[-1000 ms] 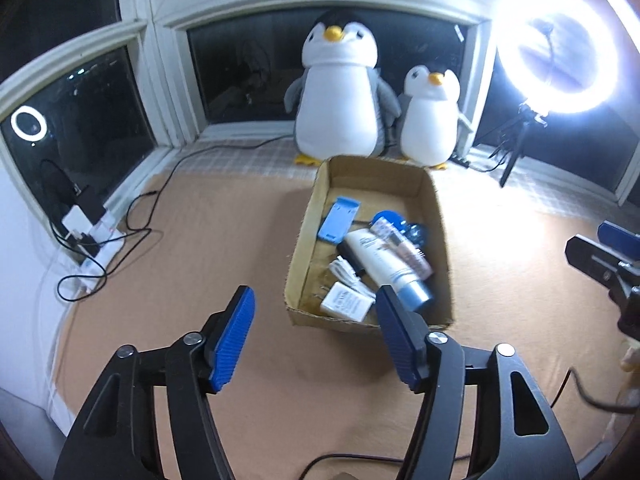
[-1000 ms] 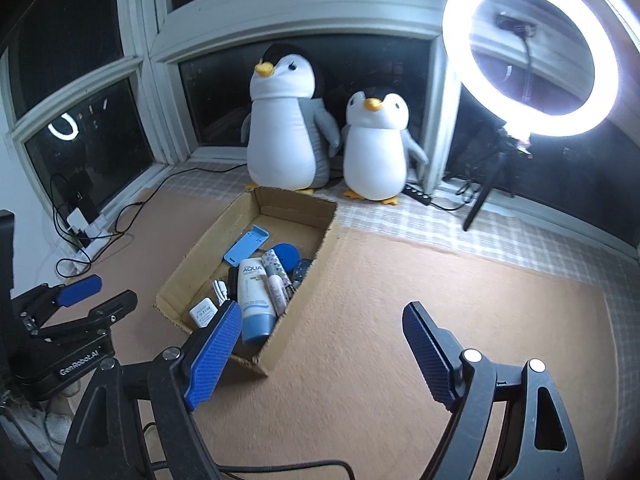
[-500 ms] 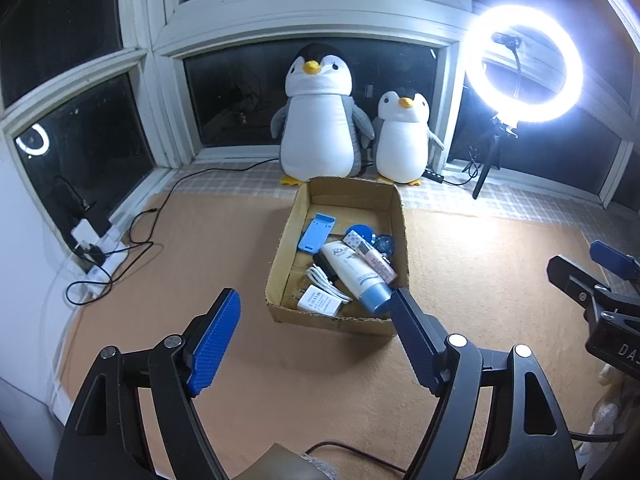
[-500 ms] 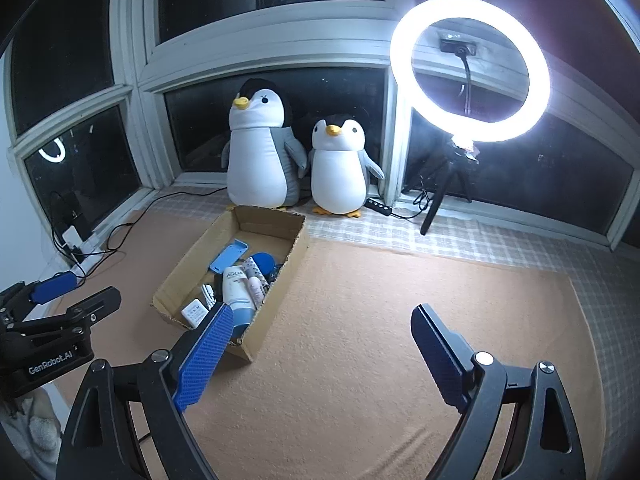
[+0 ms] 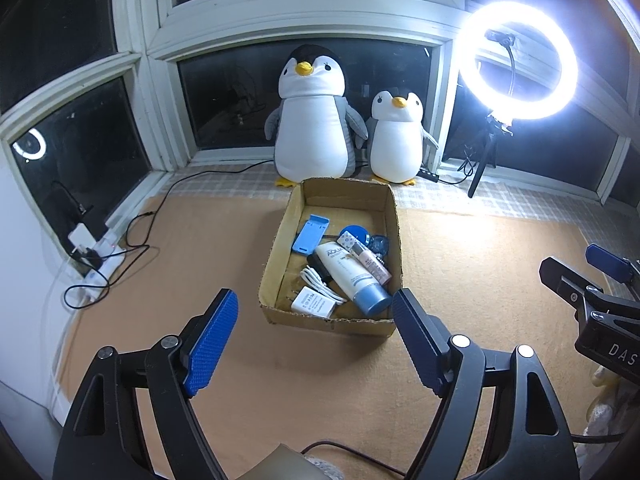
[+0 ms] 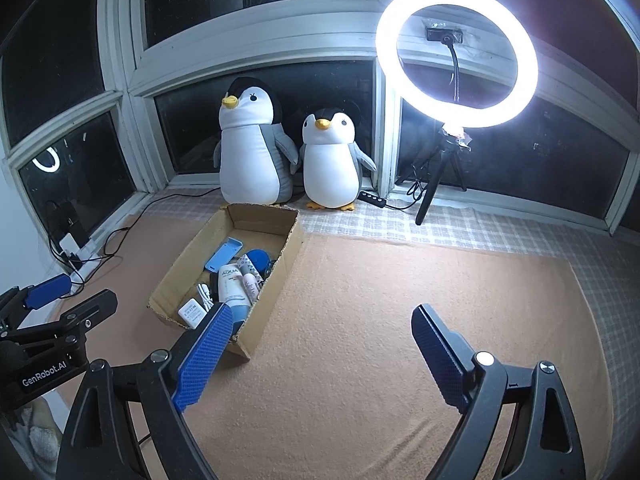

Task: Organize rigid objects

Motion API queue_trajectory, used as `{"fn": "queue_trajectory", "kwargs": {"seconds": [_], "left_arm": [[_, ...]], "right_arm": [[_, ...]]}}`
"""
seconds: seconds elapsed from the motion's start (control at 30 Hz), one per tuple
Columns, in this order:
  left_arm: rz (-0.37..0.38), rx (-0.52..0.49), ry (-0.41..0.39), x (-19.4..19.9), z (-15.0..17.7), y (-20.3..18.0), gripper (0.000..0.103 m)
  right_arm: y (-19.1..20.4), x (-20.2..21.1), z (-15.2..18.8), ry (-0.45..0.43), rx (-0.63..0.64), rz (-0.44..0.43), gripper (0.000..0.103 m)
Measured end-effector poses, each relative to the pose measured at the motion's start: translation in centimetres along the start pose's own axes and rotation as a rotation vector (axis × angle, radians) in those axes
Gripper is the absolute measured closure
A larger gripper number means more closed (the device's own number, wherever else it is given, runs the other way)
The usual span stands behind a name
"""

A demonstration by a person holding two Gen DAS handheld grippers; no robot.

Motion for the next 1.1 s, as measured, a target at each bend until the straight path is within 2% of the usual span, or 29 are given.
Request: {"fn": "queue_trajectory", "kwargs": {"seconds": [1.1], "left_arm": [[0.011, 0.013, 0.013, -0.9, -0.1, 0.2, 0.023]], "right_arm": [[0.0, -1.1, 0.4, 0.03, 0.014, 0.016, 0.015]]}}
Point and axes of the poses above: each gripper's, at about its wrist camera, not at the fingertips, and x roughly against the way its jaws point, y to its left, z to its underside, the point moved 5 cm from there along -x, roughly the way its jaws point, and after that the axes turned 6 degrees about z, right-handed, at the moved point
